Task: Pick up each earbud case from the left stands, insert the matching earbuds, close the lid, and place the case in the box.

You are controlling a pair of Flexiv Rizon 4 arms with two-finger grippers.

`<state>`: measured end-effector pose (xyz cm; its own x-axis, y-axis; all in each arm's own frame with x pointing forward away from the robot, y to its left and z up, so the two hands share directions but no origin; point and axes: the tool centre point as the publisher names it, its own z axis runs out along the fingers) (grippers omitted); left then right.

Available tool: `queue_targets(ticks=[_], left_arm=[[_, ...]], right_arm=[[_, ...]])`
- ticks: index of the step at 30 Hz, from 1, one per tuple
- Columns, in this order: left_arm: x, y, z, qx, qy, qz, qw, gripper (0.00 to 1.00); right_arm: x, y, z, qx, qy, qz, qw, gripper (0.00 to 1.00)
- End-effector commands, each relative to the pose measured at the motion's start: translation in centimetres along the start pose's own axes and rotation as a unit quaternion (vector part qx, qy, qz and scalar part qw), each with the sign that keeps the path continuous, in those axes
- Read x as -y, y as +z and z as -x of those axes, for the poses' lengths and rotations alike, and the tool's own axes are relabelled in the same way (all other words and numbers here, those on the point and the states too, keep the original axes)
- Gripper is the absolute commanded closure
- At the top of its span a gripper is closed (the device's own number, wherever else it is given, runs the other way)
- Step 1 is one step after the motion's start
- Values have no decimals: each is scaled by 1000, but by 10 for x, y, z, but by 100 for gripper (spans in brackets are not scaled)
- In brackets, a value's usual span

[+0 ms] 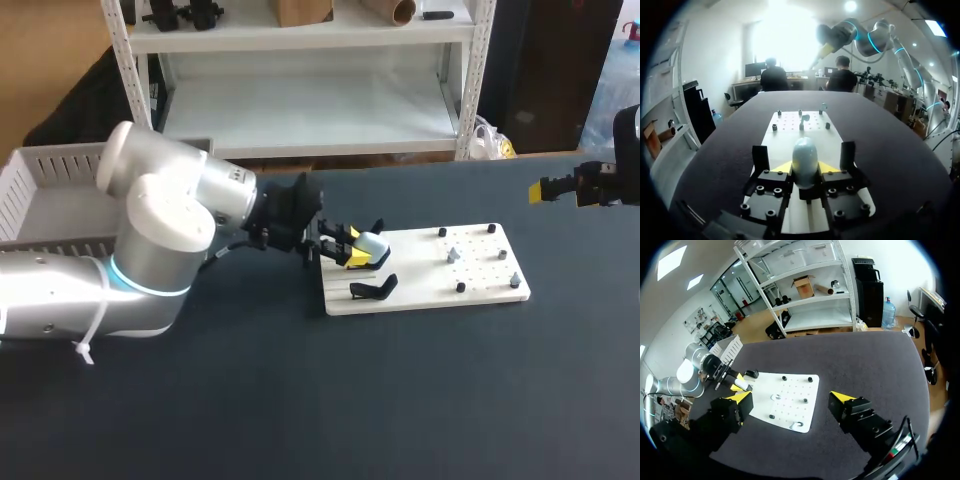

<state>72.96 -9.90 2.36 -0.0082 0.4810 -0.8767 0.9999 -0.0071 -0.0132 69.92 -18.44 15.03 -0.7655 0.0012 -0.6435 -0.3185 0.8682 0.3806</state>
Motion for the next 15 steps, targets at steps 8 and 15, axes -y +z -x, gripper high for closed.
queue_targets(ticks=[8, 15], left_arm=[[17, -48, 37, 55, 25, 21, 998, 100], [33, -71, 82, 133, 49, 33, 989, 100]], right_arm=[[1, 0, 0, 0, 0, 2, 1000, 0], [1, 0, 0, 0, 0, 2, 1000, 0]])
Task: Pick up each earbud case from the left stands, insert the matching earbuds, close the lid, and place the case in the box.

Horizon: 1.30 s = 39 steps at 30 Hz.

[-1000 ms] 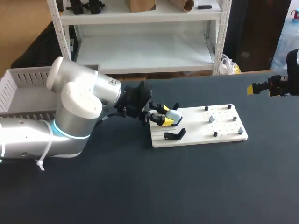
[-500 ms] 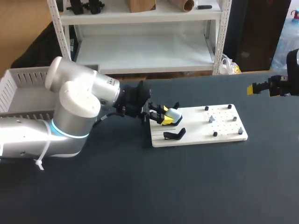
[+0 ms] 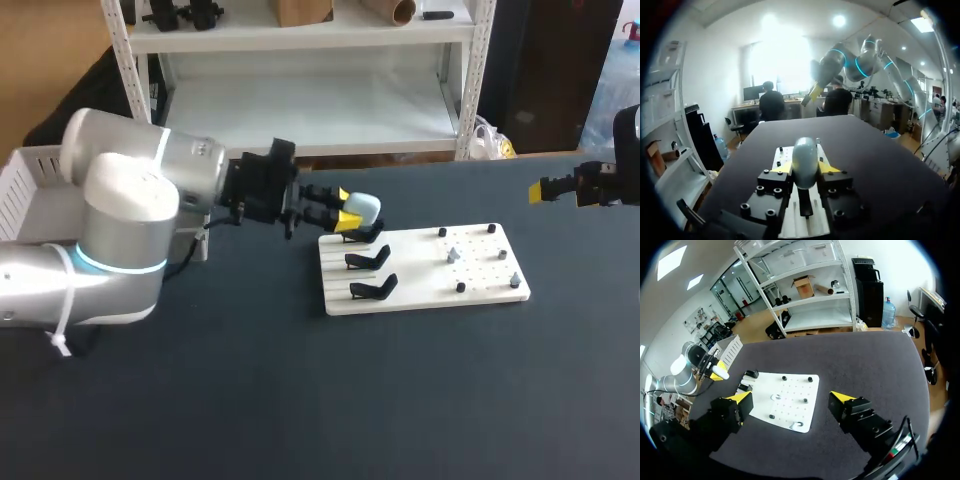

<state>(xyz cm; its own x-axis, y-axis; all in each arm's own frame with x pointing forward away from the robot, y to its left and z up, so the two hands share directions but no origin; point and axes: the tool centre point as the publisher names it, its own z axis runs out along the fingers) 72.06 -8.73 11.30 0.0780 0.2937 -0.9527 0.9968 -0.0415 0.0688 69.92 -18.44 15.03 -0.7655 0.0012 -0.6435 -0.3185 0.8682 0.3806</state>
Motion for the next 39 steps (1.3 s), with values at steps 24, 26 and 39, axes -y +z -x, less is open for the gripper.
queue_targets(ticks=[24, 26, 39], left_arm=[[28, -26, 45, 52, 16, 44, 998, 100], [28, -26, 45, 52, 16, 44, 998, 100], [39, -3, 52, 115, -12, 25, 993, 100]], right_arm=[[1, 0, 0, 0, 0, 2, 1000, 0], [1, 0, 0, 0, 0, 2, 1000, 0], [-39, -17, -6, 10, -50, 33, 998, 0]])
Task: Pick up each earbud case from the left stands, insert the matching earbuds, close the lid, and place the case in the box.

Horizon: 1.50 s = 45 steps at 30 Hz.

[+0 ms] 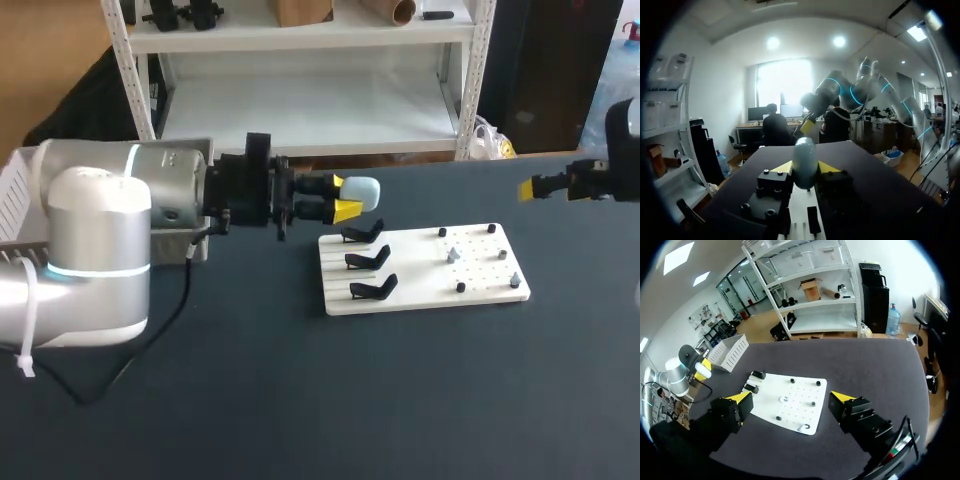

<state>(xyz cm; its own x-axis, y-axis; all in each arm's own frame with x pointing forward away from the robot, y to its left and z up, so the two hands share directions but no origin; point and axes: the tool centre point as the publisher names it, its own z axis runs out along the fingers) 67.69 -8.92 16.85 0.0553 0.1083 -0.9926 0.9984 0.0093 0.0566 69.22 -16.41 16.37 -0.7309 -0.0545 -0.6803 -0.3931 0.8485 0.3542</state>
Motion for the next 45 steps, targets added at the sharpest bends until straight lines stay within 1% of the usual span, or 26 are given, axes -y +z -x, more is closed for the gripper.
queue_targets(ticks=[1, 6, 11, 14, 17, 23, 33, 45], left_arm=[[1, 11, -7, 21, -2, 0, 1000, 100], [3, 16, -8, 29, -3, -5, 1000, 100], [4, 18, -7, 32, 3, -9, 999, 100], [4, 17, -7, 33, 4, -10, 999, 100], [5, 16, -7, 36, 3, -14, 999, 100], [8, 12, -10, 40, 3, -17, 999, 100], [8, 12, -10, 40, 3, -17, 999, 100], [8, 12, -10, 40, 3, -17, 999, 100]], right_arm=[[-22, -17, -11, 3, -19, 21, 1000, 0], [-58, -26, -26, -8, -59, 33, 998, 0], [-90, -28, -33, -22, -91, 42, 995, 0], [-109, -25, -35, -25, -109, 46, 993, 0], [-125, -21, -33, -25, -114, 49, 992, 0], [-150, -9, -32, -27, -125, 46, 991, 0], [-183, 5, -36, -41, -145, 50, 987, 0], [-190, 36, -26, -48, -139, 52, 988, 0]])
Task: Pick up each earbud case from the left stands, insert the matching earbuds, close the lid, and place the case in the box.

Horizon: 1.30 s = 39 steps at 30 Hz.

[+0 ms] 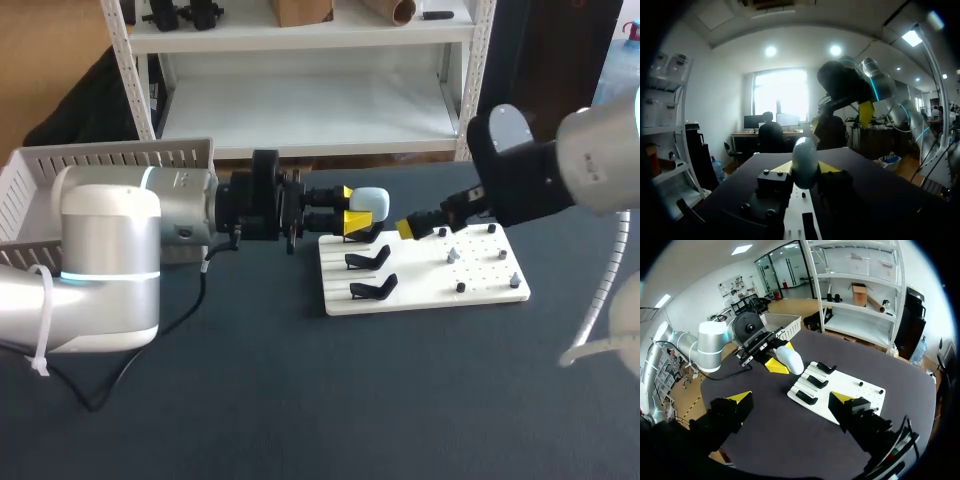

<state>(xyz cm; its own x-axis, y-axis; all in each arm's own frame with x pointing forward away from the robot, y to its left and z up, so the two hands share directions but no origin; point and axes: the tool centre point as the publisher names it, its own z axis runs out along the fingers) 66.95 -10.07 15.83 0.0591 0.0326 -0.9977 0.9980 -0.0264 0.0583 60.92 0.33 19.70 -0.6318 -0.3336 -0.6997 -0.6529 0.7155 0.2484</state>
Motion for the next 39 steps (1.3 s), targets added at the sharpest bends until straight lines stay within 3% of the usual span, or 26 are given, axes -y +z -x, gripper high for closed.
queue_targets(ticks=[1, 14, 39], left_arm=[[0, 0, -1, 2, 1, 1, 1000, 100], [0, 0, -1, 2, 1, 1, 1000, 100], [0, 0, -1, 2, 1, 1, 1000, 100]], right_arm=[[-1, 18, 7, -2, 3, -16, 1000, 0], [4, 42, 19, -12, 7, -26, 1000, 0], [18, 53, 25, -15, 25, -45, 999, 0]])
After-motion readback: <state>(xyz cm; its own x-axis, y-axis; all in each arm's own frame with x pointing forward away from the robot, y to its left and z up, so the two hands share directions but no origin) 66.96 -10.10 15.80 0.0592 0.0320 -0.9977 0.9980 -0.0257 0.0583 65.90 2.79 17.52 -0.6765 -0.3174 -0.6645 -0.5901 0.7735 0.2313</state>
